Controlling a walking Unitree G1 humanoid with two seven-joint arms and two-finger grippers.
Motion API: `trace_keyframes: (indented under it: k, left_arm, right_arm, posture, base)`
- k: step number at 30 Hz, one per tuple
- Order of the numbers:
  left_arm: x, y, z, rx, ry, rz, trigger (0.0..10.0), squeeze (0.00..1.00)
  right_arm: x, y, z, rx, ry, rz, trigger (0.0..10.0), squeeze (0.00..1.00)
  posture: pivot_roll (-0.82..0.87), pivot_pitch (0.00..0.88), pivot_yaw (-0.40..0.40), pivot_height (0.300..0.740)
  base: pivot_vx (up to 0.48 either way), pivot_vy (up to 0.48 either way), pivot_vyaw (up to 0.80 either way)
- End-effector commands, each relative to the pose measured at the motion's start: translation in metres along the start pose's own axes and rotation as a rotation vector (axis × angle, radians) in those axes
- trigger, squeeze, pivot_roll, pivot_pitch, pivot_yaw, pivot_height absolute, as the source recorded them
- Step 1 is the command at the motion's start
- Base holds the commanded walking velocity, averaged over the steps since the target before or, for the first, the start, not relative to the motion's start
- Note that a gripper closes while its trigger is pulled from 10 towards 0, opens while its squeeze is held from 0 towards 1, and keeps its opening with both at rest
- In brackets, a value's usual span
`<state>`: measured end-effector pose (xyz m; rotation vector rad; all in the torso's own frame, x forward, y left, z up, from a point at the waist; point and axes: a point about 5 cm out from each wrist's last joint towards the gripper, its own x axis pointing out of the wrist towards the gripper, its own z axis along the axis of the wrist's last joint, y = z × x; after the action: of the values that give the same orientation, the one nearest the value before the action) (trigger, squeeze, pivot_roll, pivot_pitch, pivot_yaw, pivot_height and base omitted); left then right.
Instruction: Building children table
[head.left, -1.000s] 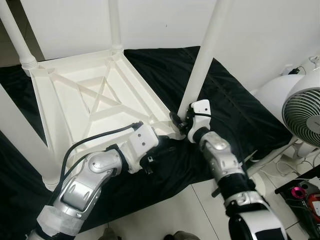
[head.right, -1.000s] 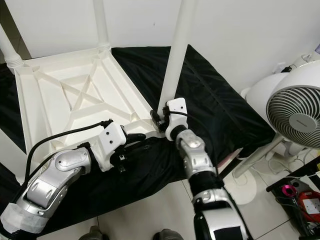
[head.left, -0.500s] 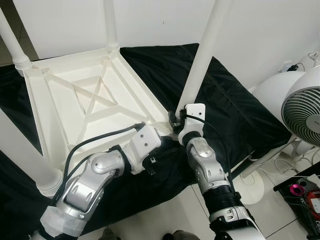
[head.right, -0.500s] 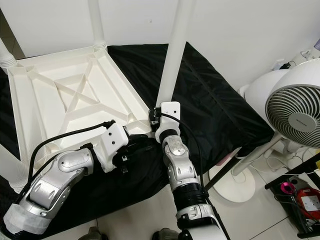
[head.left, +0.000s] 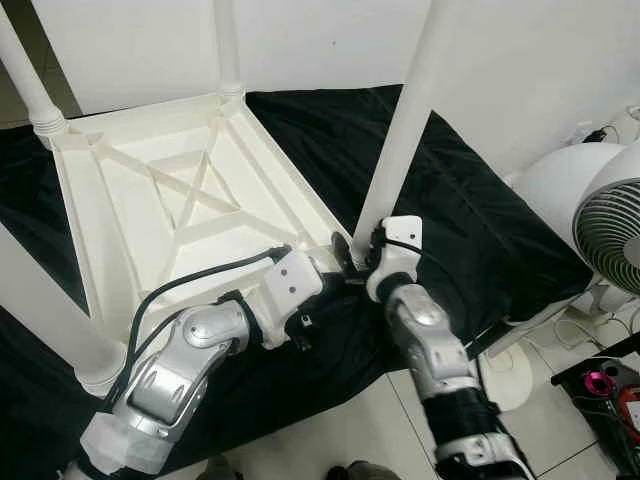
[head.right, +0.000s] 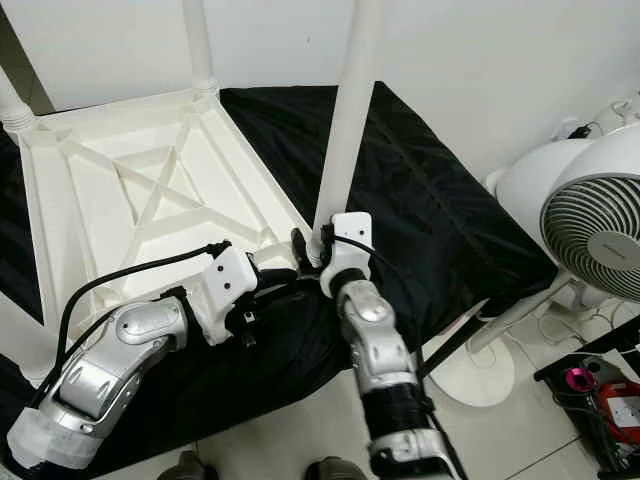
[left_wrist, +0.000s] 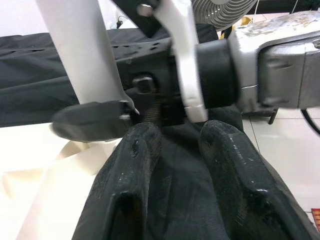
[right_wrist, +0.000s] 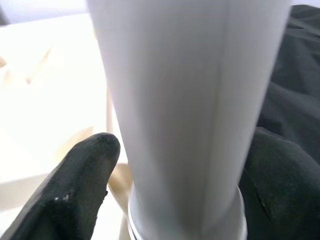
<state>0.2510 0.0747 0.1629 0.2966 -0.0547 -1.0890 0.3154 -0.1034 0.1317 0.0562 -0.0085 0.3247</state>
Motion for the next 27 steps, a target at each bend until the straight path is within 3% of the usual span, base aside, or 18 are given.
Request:
trace_keyframes:
  k: [1, 7, 11, 20, 27]
  left_arm:
    - [-0.001, -0.001, 0.001, 0.003, 0.003, 0.000, 10.0, 0.00]
    - [0.000, 0.000, 0.001, 0.004, 0.002, -0.002, 10.0, 0.00]
    - [0.002, 0.002, 0.002, 0.008, -0.004, -0.011, 10.0, 0.00]
    - [0.002, 0.006, 0.005, 0.018, -0.006, -0.002, 10.0, 0.00]
    - [0.001, 0.007, 0.005, 0.020, -0.005, 0.007, 10.0, 0.00]
  right_arm:
    - [-0.004, -0.006, 0.000, -0.016, -0.004, 0.039, 10.0, 0.00]
    - [-0.006, -0.015, 0.003, -0.072, -0.019, 0.125, 10.0, 0.00]
    - [0.009, -0.031, 0.014, -0.189, -0.027, 0.308, 10.0, 0.00]
    - [0.030, -0.027, 0.022, -0.276, 0.011, 0.458, 10.0, 0.00]
    - [0.035, -0.026, 0.017, -0.306, 0.050, 0.536, 10.0, 0.00]
  posture:
    - [-0.07, 0.025, -0.052, 0.740]
    - [-0.07, 0.023, -0.047, 0.740]
    - [-0.08, 0.025, -0.030, 0.740]
    - [-0.06, 0.025, -0.030, 0.740]
    - [-0.05, 0.023, -0.036, 0.740]
  base:
    - [0.000, 0.000, 0.00]
    - [0.000, 0.000, 0.00]
    - [0.000, 0.000, 0.00]
    - [0.000, 0.000, 0.00]
    - [0.000, 0.000, 0.00]
